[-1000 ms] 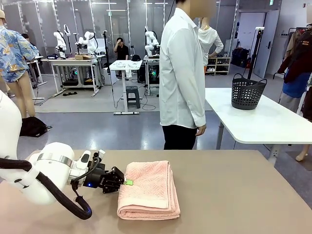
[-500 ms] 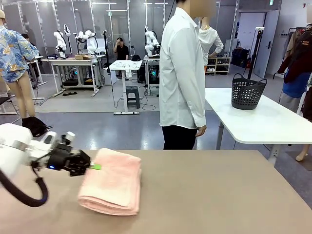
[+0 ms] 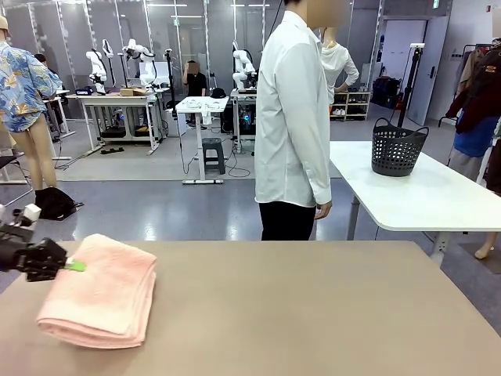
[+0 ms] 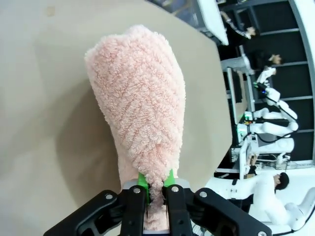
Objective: Fold the towel.
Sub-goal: Pick up the 100 cm Hotel Towel and place it on the left side of the table.
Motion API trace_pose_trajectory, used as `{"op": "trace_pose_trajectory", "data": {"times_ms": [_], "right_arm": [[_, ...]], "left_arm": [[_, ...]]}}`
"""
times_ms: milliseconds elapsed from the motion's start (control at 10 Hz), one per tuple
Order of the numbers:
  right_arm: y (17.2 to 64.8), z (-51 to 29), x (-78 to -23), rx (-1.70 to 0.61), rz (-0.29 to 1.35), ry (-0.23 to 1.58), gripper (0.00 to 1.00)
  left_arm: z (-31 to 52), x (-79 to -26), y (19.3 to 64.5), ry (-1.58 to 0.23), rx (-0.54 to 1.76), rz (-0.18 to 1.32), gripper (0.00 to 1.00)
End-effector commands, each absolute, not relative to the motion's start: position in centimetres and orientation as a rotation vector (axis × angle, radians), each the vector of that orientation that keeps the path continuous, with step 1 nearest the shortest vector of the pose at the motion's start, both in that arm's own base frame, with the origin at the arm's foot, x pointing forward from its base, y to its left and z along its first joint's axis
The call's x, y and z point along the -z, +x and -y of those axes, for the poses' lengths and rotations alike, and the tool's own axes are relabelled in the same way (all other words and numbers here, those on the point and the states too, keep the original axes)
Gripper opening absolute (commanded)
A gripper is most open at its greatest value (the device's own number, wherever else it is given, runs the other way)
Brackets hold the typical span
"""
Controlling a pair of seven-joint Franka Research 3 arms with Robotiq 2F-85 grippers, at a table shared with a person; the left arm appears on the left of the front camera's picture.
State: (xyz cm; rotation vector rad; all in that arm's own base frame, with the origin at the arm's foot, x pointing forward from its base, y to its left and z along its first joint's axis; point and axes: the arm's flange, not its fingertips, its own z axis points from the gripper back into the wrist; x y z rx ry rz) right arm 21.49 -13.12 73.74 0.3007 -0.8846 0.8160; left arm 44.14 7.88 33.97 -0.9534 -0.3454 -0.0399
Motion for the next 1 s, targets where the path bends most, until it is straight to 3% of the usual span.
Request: {"op": "trace_pose_trajectory", "data": {"times_ms": [0,500,600,700,800,900], "right_arm": [[21.5,13.2,-73.8,-0.814,0.882,0.303,1.0],[21.5,13.2,-73.8,-0.814,0.882,0.303,1.0],[21.5,13.2,-73.8,-0.814,0.882,0.303,1.0],[21.5,13.2,-73.8,-0.814,0.882,0.303,1.0],[21.5,13.2,-73.8,-0.814,0.882,0.303,1.0],[21.5,13.2,-73.8,-0.814,0.882,0.303,1.0]], "left_arm": [[-10.2,-34.0,43.0,-0.902,0.03,0.314,0.13],[-14.6,-32.8,43.7,-0.77,-0.007,0.333,0.13],[-14.4,-32.7,43.9,-0.751,-0.004,0.341,0.39],[-14.3,-32.7,44.0,-0.739,-0.003,0.348,0.44],[-14.2,-32.8,44.0,-0.741,-0.007,0.359,0.7],[-14.2,-32.8,44.1,-0.73,-0.015,0.37,0.74]]}}
